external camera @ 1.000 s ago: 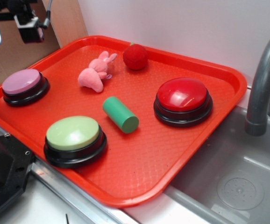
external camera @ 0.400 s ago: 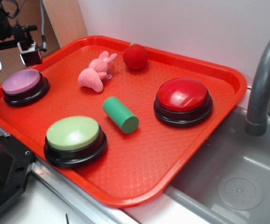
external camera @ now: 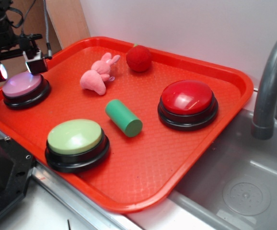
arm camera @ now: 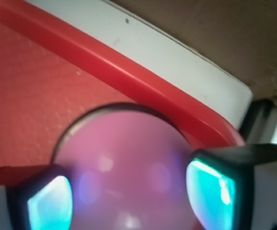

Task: Push the pink button.

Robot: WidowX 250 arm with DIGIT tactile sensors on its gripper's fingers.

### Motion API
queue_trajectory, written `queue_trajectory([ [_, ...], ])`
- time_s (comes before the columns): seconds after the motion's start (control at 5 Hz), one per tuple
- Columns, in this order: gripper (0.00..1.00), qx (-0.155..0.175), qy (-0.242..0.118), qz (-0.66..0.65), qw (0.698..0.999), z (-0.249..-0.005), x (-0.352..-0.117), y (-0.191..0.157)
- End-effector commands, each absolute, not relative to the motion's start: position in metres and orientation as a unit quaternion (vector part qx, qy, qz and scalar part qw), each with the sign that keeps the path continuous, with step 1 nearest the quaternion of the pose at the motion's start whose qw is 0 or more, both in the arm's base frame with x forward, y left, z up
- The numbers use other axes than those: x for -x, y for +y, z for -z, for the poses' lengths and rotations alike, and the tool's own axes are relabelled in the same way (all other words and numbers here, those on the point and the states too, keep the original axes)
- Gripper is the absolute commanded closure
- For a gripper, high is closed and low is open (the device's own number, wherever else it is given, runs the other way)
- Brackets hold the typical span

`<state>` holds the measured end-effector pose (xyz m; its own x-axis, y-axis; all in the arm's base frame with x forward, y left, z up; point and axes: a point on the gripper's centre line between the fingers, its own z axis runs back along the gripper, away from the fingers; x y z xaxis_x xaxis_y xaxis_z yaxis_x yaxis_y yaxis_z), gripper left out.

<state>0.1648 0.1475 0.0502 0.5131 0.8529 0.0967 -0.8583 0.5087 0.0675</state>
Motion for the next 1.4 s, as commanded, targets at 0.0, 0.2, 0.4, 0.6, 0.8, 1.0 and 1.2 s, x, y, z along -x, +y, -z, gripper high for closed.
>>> queue_trajectory([
  [0.0,0.0,-0.044,-0.008,-0.463,0.885,-0.045,-0.157,0.145],
  [0.2,0.0,-0.037,-0.004,-0.452,0.891,-0.055,-0.157,0.14],
  [0.4,0.0,-0.037,-0.007,-0.436,0.899,-0.066,-0.157,0.136],
  [0.6,0.0,-0.037,-0.009,-0.435,0.9,-0.075,-0.156,0.134],
  [0.8,0.0,-0.039,-0.018,-0.434,0.9,-0.087,-0.154,0.134],
  [1.0,0.0,-0.05,-0.032,-0.428,0.902,-0.104,-0.154,0.134],
  [1.2,0.0,-0.057,-0.034,-0.426,0.902,-0.11,-0.156,0.134],
])
